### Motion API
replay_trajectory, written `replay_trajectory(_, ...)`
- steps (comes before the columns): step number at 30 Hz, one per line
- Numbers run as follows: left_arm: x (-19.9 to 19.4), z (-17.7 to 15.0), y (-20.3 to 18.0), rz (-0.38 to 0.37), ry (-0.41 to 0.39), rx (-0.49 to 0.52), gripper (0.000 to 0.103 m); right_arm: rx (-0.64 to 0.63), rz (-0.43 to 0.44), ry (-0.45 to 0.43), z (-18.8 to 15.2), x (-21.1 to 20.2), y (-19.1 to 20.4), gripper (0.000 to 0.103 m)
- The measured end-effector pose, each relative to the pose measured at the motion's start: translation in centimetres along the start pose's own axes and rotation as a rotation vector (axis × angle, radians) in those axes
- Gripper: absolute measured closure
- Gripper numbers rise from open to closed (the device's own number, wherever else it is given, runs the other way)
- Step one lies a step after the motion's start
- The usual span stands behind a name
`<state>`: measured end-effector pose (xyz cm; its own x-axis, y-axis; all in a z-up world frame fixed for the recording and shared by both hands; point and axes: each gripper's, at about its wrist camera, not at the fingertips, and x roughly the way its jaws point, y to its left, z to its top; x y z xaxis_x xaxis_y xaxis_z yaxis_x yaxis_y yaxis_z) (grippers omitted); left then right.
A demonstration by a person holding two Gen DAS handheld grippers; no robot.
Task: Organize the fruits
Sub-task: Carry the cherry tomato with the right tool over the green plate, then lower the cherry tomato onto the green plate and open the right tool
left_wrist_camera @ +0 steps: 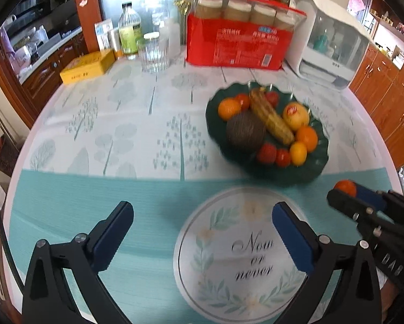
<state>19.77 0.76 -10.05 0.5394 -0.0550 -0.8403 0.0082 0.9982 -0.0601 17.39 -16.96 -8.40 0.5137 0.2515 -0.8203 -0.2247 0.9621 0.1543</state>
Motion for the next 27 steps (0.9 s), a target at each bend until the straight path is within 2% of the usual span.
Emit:
replay_trajectory(8, -0.3, 5.6, 0.2, 0.023, -0.064, -0.027, 0.001, 0.047, -0.04, -0.017, 6.8, 1.5, -3.4, 0.074)
replay_trajectory(12, 0.5, 7.3, 0.1, 0.034, -0.066, -0.023, 0.001, 0.083, -0.044, -0.007, 9.3, 3.5, -5.0, 0.074)
replay_trajectory(17, 2.2, 8.3, -0.2, 0.041, -0.043, -0.024, 0.001, 0.08, -0.037, 0.027, 10.1, 5.9, -5.0, 0.074)
replay_trajectory(27, 4.5, 8.3, -1.0, 0.041, 0.011, -0.014, 0.001, 0.054, -0.033, 0.13, 9.8, 9.9, -4.4, 0.073)
